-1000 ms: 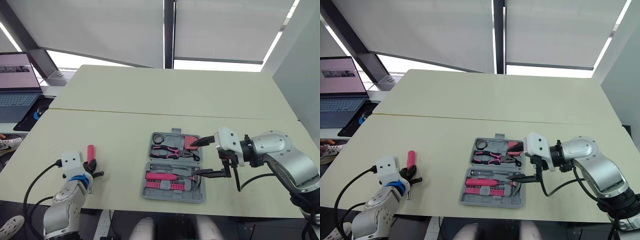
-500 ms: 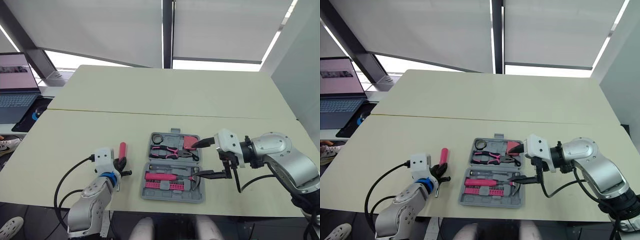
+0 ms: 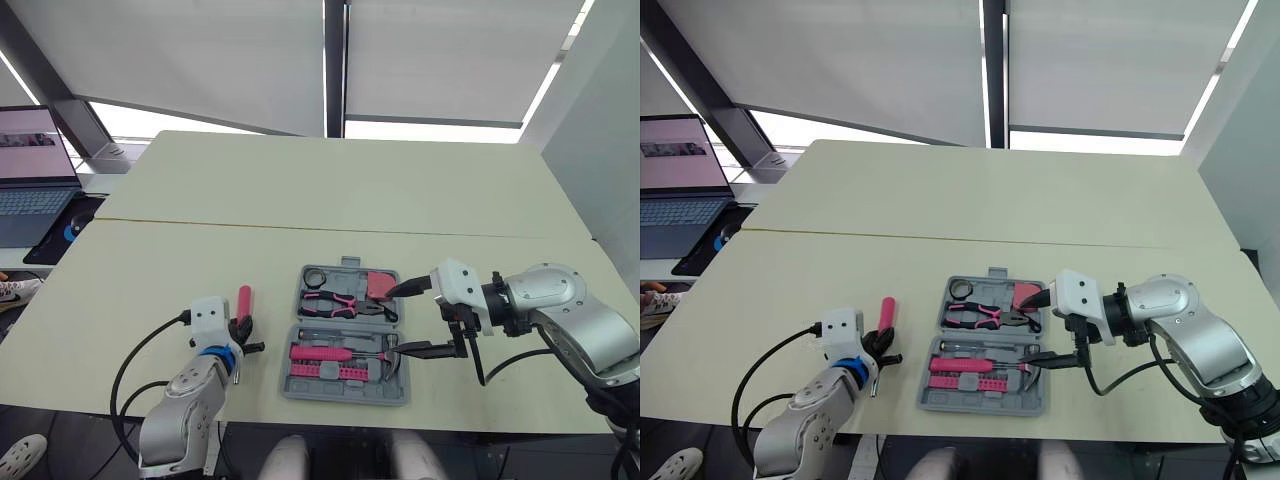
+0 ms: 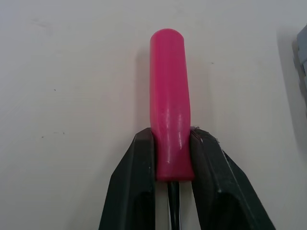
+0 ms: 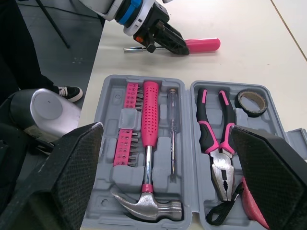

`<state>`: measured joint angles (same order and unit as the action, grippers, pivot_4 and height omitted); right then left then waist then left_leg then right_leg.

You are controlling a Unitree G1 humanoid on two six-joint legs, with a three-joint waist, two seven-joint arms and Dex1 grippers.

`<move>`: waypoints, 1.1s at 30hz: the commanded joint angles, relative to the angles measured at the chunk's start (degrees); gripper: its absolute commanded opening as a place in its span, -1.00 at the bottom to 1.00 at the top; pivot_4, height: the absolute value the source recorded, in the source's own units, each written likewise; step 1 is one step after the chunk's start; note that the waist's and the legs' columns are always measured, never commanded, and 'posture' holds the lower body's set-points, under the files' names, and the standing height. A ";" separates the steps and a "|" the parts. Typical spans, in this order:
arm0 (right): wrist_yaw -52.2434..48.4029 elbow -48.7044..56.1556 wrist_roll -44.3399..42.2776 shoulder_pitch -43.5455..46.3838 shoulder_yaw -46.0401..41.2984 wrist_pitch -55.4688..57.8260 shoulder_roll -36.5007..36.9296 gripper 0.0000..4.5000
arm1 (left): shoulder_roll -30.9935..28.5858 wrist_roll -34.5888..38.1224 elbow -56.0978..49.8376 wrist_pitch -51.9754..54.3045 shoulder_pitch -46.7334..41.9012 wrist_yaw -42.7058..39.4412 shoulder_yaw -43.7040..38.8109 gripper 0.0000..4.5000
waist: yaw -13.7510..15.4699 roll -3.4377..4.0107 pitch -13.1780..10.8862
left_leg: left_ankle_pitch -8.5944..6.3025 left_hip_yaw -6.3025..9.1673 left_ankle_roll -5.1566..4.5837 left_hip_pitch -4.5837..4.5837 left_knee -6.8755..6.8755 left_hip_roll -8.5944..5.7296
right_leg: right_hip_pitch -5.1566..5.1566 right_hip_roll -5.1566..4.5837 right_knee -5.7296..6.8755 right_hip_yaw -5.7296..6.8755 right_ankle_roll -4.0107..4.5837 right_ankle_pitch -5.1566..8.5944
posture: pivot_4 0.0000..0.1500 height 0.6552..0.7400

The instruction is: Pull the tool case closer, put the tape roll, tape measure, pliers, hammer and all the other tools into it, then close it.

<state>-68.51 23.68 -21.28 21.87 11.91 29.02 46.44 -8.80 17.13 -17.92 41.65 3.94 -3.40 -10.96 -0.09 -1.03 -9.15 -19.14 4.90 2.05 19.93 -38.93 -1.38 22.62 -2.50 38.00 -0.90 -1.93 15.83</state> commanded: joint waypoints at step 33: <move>16.19 16.45 -4.46 -5.89 1.25 7.49 -5.39 1.00 | -54.04 -23.24 50.06 -93.48 -36.74 -86.34 22.01 1.00 | -0.11 0.30 -0.37 | -0.07 -0.07 -0.14 0.64 0.11 0.08 | 0.67 0.31 -0.06 0.20 0.11 0.04 | 1.00 1.00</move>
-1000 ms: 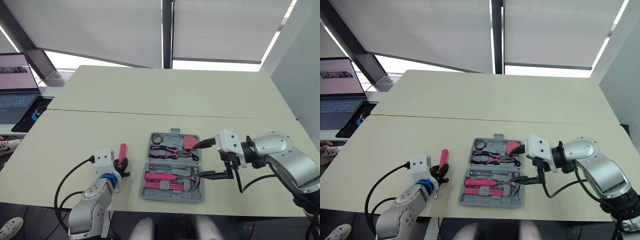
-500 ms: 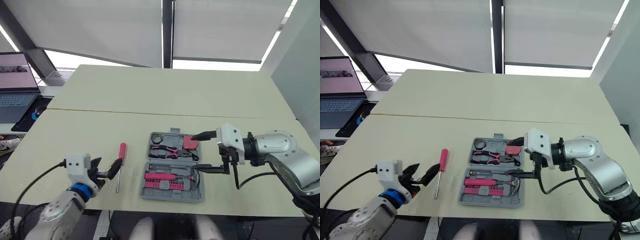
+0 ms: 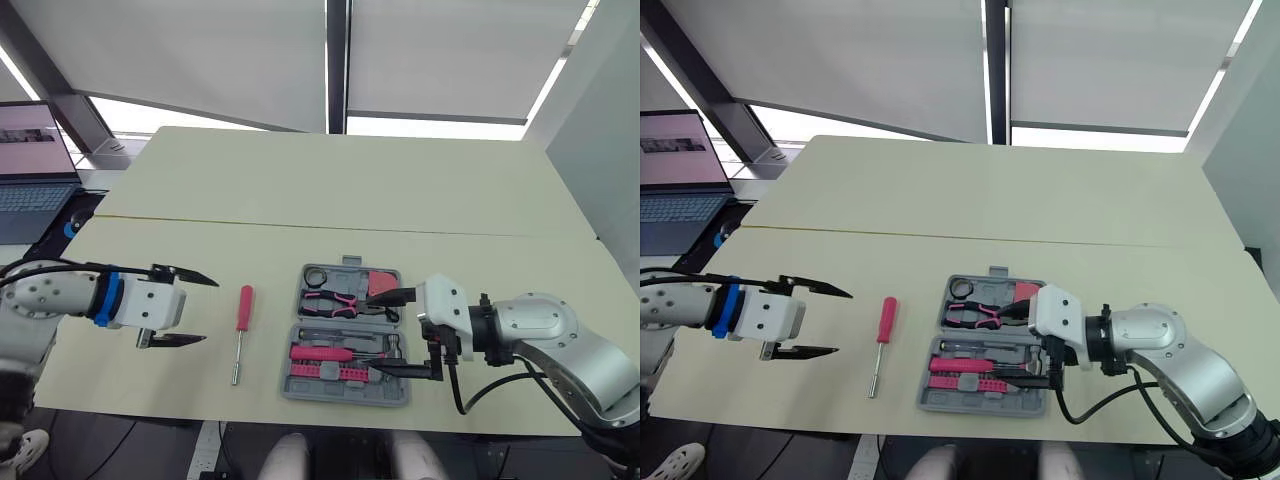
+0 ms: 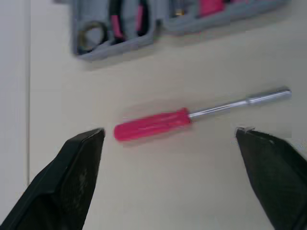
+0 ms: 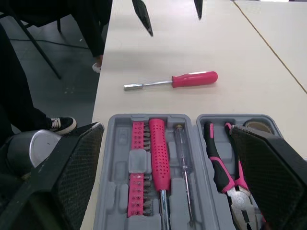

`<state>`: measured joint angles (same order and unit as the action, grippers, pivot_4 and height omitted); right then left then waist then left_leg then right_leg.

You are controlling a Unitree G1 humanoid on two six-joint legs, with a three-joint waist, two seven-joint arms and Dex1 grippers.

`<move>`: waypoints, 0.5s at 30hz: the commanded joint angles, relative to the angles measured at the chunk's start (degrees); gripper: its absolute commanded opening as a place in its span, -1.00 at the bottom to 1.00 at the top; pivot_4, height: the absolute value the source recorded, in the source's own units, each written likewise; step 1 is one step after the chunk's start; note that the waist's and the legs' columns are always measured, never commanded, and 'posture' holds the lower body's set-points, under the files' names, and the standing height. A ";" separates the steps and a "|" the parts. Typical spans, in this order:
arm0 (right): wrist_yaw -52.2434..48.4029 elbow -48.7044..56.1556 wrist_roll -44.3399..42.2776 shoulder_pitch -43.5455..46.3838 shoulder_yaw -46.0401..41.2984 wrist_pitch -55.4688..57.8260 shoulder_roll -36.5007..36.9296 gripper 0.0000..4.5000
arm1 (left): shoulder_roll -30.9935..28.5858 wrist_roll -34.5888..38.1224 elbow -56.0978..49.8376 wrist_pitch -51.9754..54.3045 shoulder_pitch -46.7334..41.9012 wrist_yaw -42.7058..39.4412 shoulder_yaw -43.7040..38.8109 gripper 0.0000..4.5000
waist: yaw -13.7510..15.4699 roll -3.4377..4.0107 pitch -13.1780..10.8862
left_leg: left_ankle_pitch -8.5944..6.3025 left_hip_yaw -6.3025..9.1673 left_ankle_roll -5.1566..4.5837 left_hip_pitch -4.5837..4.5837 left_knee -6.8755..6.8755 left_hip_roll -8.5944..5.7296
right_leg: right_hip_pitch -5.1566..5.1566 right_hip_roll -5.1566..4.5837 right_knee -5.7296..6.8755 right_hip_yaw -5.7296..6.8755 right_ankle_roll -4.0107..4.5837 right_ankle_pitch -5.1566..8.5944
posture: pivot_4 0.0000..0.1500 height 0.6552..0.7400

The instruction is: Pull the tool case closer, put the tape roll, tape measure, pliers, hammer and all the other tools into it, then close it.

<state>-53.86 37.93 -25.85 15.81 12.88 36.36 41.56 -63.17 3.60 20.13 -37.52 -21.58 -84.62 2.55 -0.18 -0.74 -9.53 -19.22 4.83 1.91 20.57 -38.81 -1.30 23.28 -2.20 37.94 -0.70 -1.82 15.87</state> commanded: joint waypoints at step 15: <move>4.40 3.69 -0.45 0.53 1.56 1.75 -1.16 1.00 | 16.25 -34.75 46.83 -45.85 -41.89 5.16 34.56 1.00 | -1.92 -0.21 -0.03 | -0.03 -0.09 -0.09 0.33 -0.17 -0.08 | 0.30 0.11 0.09 0.07 -0.10 0.00 | 1.00 1.00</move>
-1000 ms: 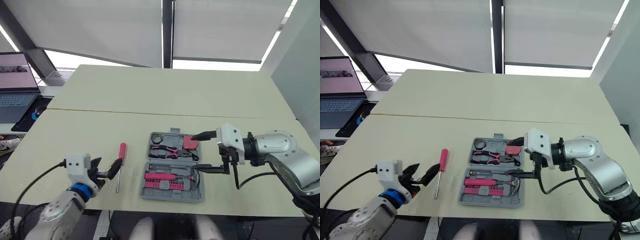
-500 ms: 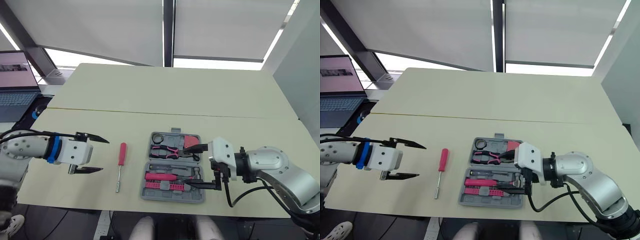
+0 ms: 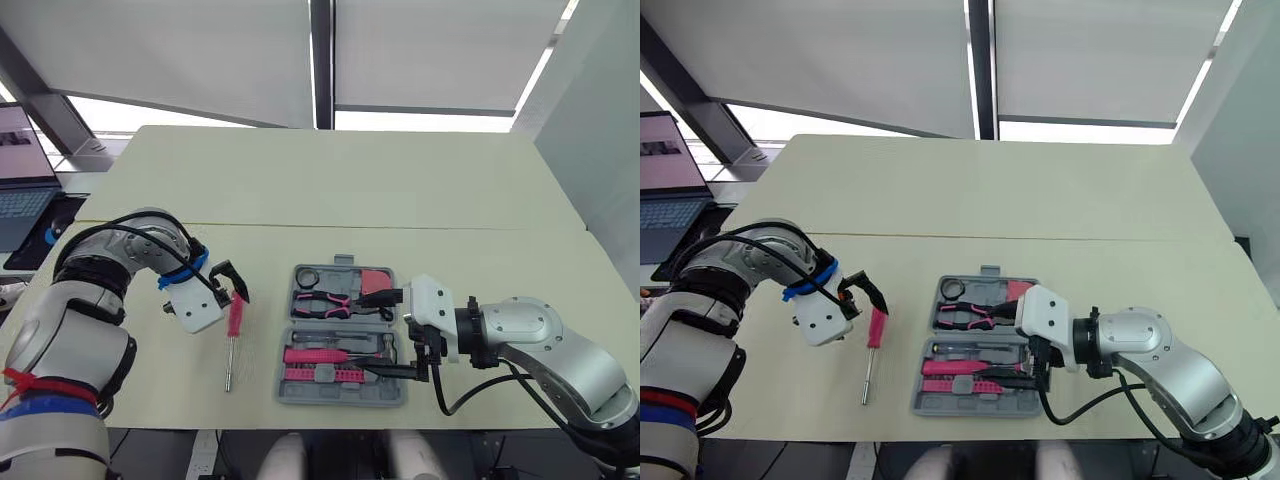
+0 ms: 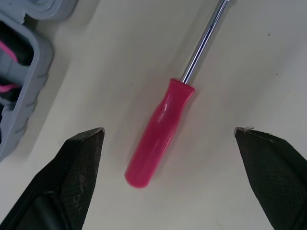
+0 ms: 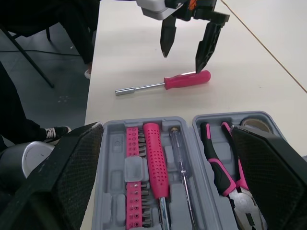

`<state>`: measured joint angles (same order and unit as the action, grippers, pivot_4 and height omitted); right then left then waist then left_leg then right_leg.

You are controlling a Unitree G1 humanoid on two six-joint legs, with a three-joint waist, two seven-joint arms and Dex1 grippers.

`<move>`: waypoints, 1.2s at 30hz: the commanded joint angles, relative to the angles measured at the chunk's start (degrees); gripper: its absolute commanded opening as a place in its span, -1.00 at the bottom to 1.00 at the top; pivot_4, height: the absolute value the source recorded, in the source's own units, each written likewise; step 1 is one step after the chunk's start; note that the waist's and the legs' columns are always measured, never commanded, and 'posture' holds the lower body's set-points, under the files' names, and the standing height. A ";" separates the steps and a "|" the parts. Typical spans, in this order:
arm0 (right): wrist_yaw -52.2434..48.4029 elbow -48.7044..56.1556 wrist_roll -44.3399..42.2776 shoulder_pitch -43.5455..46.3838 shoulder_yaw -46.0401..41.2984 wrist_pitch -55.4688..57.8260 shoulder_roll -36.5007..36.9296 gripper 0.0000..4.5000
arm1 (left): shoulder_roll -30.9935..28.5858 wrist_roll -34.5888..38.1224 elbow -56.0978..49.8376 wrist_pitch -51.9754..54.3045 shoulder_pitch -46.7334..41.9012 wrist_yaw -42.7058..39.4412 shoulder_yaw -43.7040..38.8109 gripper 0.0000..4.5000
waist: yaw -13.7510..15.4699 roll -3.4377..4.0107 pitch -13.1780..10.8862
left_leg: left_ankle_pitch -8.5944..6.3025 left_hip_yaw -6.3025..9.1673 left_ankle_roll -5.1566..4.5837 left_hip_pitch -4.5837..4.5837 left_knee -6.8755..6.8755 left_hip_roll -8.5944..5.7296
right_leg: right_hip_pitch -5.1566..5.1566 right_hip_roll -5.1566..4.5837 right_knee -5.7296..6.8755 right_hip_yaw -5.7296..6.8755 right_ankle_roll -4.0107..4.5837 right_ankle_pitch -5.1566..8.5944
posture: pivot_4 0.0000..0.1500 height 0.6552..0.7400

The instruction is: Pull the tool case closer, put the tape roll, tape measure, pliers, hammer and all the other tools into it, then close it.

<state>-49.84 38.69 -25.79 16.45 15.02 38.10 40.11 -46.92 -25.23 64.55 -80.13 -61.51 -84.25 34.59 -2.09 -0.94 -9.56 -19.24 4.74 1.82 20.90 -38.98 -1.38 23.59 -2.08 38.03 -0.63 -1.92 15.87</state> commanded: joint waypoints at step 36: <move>0.89 1.36 1.41 1.02 2.79 -0.27 -0.28 1.00 | -20.71 -13.32 7.53 -12.37 -0.34 48.55 15.35 -0.79 | 0.26 -0.43 -0.03 | -0.02 -0.06 -0.30 -0.06 -0.76 -0.11 | 0.00 -0.05 0.85 -0.11 -0.24 -0.11 | 1.00 1.00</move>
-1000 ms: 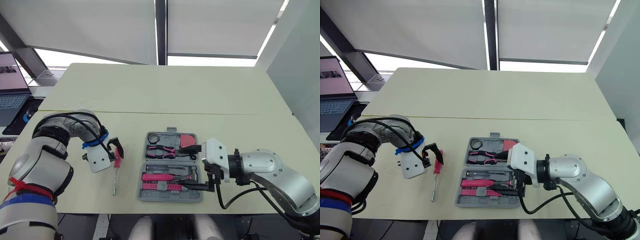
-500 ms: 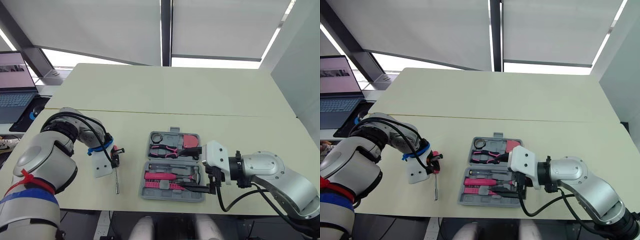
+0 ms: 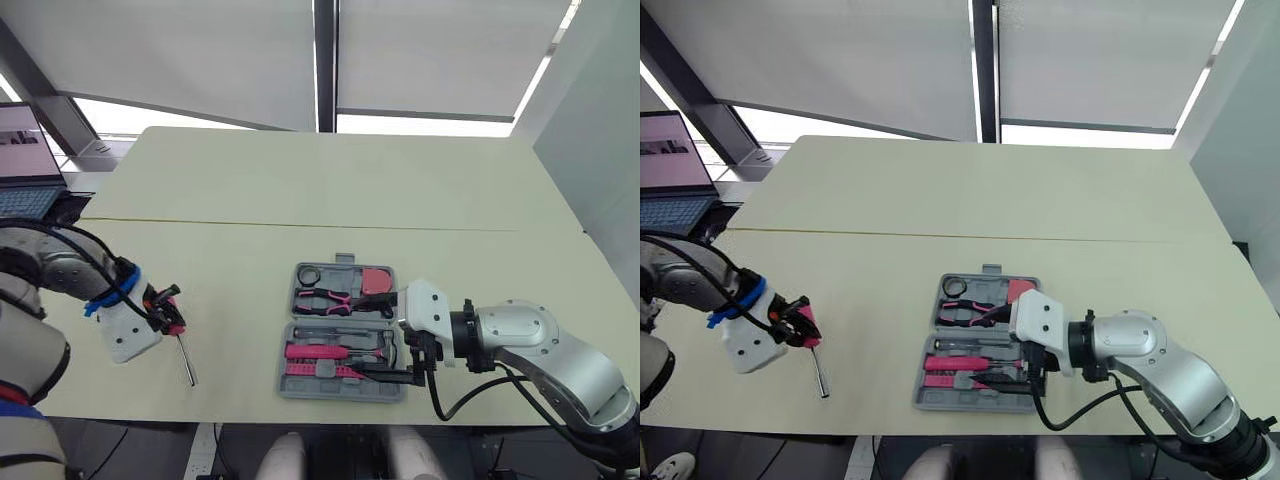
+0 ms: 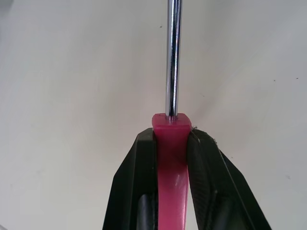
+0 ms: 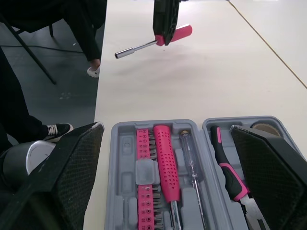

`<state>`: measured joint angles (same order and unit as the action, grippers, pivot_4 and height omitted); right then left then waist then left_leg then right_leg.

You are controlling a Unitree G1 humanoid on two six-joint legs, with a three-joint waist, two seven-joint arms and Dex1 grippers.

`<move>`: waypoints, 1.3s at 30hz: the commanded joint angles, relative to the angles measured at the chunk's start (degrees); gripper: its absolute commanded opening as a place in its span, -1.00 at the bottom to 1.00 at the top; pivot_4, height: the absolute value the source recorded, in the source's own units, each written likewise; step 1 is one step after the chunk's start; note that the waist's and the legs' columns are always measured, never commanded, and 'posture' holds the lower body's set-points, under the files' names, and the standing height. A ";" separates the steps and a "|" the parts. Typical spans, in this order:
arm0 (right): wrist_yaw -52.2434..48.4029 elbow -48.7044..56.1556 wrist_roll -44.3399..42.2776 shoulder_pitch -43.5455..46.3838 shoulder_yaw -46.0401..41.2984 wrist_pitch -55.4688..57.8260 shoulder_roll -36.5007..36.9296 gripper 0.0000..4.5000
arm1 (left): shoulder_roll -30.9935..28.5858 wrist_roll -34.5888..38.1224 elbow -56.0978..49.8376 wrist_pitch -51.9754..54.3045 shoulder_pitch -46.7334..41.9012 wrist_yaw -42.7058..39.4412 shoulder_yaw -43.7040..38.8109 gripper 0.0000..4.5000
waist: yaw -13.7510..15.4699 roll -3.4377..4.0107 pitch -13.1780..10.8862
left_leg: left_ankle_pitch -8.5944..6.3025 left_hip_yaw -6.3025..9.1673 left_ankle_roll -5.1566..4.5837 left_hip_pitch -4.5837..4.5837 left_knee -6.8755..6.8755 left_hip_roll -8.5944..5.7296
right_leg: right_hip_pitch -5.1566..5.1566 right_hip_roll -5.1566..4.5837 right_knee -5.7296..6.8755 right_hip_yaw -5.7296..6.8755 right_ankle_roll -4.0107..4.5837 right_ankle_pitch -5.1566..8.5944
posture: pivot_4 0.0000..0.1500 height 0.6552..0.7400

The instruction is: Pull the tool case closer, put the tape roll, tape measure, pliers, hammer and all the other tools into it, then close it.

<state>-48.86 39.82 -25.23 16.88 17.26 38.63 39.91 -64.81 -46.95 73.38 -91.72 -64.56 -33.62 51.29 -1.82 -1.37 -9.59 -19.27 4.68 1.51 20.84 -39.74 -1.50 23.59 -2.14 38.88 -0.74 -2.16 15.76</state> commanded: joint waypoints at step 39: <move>0.55 -5.53 12.01 6.43 10.46 -1.11 -4.91 1.00 | 7.26 99.94 -95.80 139.46 69.27 33.11 -56.79 -0.79 | 0.44 0.03 -0.01 | -0.03 0.13 0.00 -0.08 -0.11 0.14 | -0.07 -0.10 0.06 -0.15 0.05 0.00 | 1.00 1.00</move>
<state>-48.17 33.38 -13.85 22.47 27.76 38.94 35.35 -58.51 54.77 -20.50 46.14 5.90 -3.42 -4.66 -1.38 -1.35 -9.61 -19.29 4.80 1.53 20.76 -39.85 -1.38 23.53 -2.25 38.94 -0.90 -2.11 15.76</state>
